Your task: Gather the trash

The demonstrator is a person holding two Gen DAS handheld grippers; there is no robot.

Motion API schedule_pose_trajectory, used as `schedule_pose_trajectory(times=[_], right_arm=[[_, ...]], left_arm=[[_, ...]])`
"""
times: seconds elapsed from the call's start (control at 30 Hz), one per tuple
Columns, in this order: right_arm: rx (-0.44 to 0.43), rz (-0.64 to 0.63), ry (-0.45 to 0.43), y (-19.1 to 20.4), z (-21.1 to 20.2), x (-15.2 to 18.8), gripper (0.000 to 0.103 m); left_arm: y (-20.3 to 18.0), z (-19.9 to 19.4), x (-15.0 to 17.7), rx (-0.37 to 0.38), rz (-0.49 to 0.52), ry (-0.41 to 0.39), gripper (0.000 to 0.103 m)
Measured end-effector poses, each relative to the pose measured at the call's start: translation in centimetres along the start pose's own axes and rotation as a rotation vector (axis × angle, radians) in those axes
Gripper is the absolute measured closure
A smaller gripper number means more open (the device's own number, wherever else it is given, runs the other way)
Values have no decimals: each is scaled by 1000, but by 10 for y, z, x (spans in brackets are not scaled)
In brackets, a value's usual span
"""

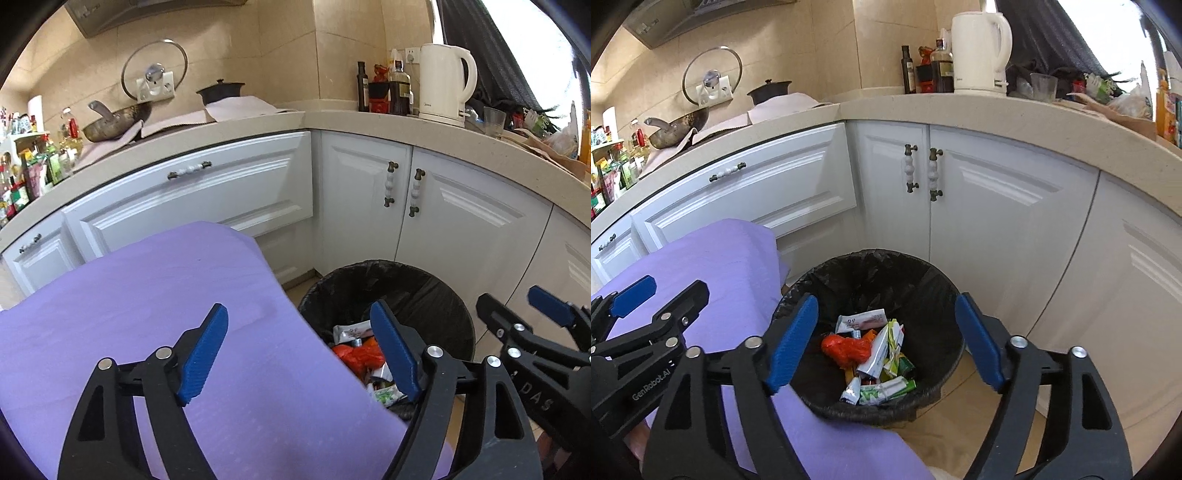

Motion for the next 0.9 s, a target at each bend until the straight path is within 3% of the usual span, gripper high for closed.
schedule_pose_trajectory(times=[0.53, 0.9], right_arm=[[21, -13, -45, 3, -58, 9, 20], [30, -22, -69, 3, -75, 10, 20]], left_arm=[[32, -63, 19, -12, -51, -22, 21], [36, -79, 22, -4, -57, -38, 20]])
Point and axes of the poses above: each gripper's, at about its wrist camera, not at the fingertips, and z roughly the way its jaws point, y to its left, x to its underside, the point moved 9 cm from there along z, roughly the way its jaws point, and after that the axes turned 2 degrees about x, right-handed, at the moved point
